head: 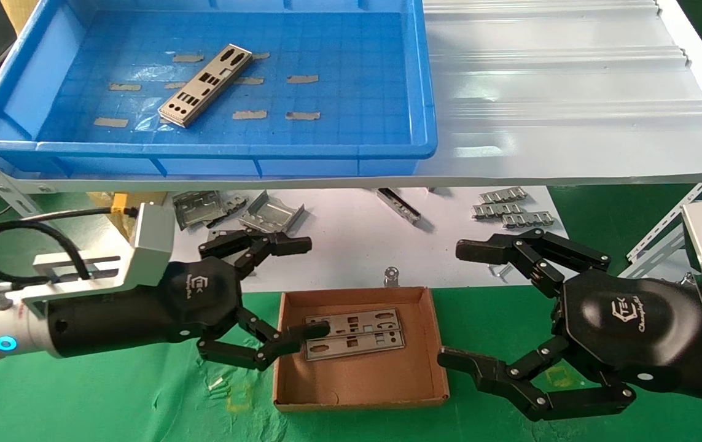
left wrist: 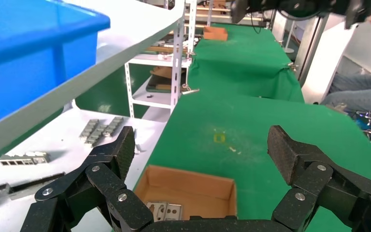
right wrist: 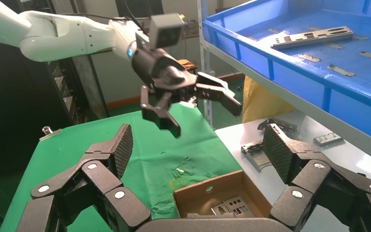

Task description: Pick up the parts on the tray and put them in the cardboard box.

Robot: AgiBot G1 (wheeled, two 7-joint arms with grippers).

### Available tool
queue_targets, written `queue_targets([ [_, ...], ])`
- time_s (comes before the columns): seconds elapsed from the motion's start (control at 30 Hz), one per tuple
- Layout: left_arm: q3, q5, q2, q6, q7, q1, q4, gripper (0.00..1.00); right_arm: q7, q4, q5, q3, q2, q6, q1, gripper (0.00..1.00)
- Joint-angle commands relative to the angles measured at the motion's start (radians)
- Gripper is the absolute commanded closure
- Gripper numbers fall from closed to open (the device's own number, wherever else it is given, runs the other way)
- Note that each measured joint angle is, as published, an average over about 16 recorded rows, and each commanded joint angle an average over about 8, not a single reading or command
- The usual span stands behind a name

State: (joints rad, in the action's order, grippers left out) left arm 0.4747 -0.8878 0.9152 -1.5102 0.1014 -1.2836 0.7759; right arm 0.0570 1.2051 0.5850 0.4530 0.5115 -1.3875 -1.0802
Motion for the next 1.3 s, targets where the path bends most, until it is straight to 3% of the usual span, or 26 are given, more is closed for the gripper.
queue_targets([
  [0.03,-0.015,0.012,-0.023,0.001,-0.022,0.016,0.039,0.00,0.000,0.000,0.000,0.000,0.000,0.000,0.000,0.00],
  [0.87,-0.194,0.157,-0.303,0.014,-0.286,0.208,0.507,0.00,0.000,0.000,0.000,0.000,0.000,0.000,0.000,0.00],
  [1.3,-0.203,0.165,-0.315,0.014,-0.294,0.218,0.528,0.00,0.000,0.000,0.000,0.000,0.000,0.000,0.000,0.00],
])
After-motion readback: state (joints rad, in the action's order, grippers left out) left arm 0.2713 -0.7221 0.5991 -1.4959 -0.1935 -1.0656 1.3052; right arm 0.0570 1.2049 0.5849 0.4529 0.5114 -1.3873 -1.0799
